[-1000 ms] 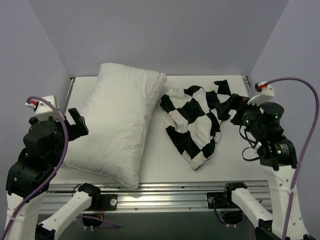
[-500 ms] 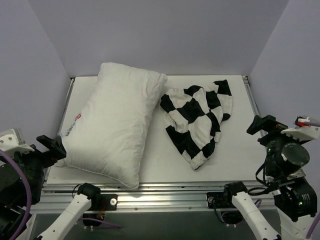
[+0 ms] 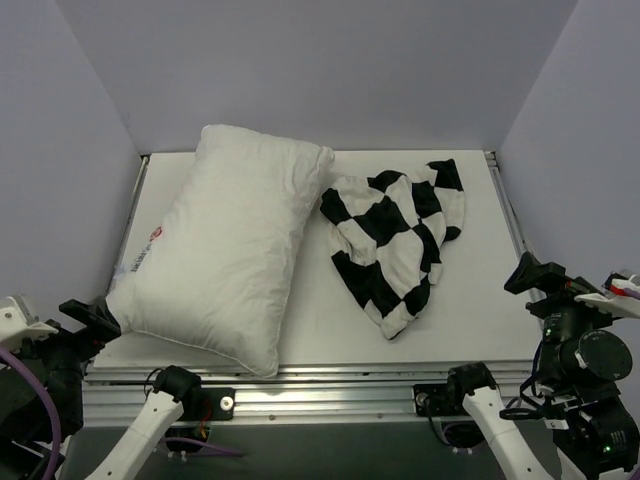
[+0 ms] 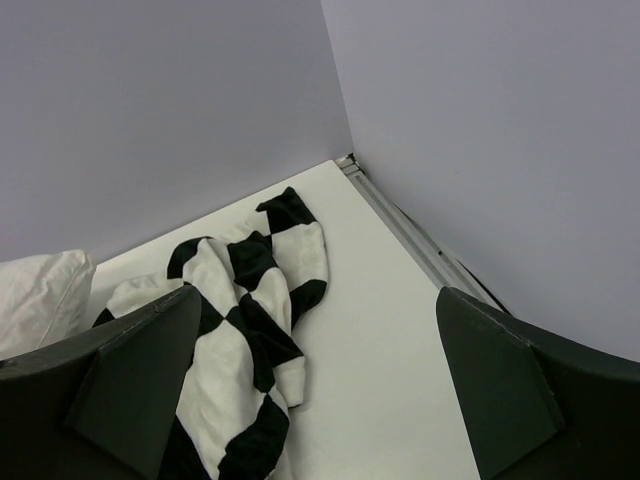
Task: Remove the pillowcase from the pillow
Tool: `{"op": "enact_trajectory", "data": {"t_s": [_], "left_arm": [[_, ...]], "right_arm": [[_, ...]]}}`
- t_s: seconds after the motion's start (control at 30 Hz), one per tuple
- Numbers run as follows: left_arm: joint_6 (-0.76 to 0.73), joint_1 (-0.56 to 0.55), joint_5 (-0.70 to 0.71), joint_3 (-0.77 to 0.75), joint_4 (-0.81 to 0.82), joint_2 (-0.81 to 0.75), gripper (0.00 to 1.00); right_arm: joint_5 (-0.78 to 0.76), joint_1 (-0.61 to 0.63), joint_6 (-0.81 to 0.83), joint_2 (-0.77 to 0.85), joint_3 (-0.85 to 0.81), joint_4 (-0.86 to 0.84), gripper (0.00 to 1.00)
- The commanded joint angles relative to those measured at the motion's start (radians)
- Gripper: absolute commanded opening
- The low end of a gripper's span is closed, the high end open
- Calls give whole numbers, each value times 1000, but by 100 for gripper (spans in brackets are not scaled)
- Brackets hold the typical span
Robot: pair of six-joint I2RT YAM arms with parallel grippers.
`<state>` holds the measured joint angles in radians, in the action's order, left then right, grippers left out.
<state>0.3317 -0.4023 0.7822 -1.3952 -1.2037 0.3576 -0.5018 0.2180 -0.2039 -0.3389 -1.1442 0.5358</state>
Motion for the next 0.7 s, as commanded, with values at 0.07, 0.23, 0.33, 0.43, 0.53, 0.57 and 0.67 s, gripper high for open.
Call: {"op": "enact_trajectory", "data": {"t_s": [0.07,0.23,0.33,0.43,0.53,0.57,0.67], "left_arm": [[-6,3,55,12,-36,-34,94],[-10,3,51,10,-22,-14,94],[6,3,38,5,-10,9,94],[21,3,17,1,4,29,94],[29,3,14,16,4,47,94],[36,3,15,25,4,50,94],[41,3,3,54,18,58,94]], "right_arm": [[-6,9,37,37,4,-19,100],[-18,12,44,58,12,-59,100],[-23,15,44,49,12,-59,100],[-29,18,41,54,24,-56,100],[-30,24,49,57,34,-68,100],[-32,27,47,54,32,-71,100],[-38,34,41,38,27,-74,100]]}}
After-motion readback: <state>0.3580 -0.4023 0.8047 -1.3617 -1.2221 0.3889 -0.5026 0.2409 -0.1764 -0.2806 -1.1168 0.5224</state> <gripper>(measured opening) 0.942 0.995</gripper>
